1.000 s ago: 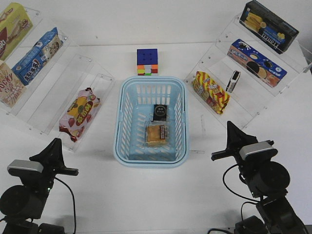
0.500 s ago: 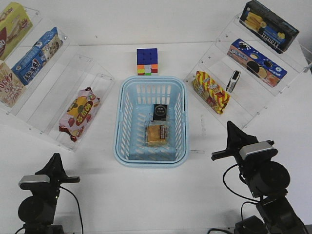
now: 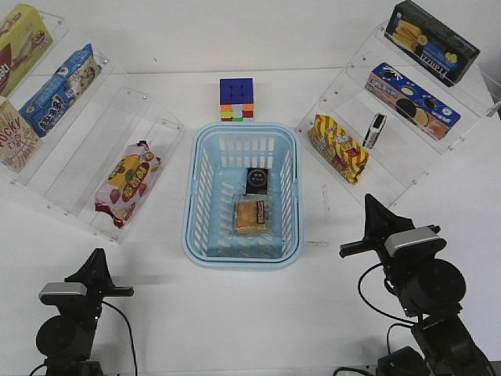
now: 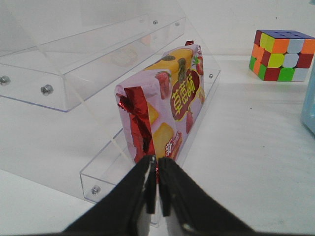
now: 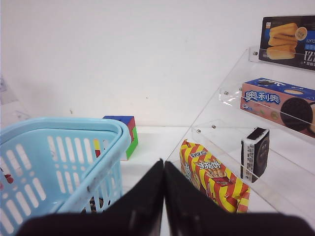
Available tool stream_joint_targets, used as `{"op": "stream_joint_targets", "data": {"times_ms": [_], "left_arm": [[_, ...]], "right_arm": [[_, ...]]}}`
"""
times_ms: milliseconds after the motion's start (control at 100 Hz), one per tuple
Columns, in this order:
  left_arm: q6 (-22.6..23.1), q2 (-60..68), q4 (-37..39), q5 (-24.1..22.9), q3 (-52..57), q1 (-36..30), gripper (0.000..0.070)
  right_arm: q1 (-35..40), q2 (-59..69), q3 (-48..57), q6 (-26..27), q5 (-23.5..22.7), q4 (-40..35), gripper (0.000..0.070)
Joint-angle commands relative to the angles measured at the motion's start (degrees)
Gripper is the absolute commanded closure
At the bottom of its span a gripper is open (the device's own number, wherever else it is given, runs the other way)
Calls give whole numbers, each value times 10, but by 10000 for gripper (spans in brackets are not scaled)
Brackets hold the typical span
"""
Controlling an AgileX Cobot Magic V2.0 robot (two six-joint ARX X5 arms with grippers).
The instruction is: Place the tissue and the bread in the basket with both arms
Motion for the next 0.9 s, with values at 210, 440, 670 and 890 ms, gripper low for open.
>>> {"op": "stream_joint_targets", "data": {"times_ms": [210, 440, 670, 890], "left_arm": [[-5, -1, 7, 0, -12, 1, 699], [-5, -1, 6, 0, -12, 1, 699], [-5, -1, 6, 0, -12, 1, 699], [-5, -1, 6, 0, -12, 1, 699]], "right_arm": [[3, 3, 4, -2, 0, 8, 700], [3, 3, 4, -2, 0, 8, 700], [2, 3, 4, -65, 14, 4, 700], [-39, -30, -44, -154, 12, 26, 700]]}}
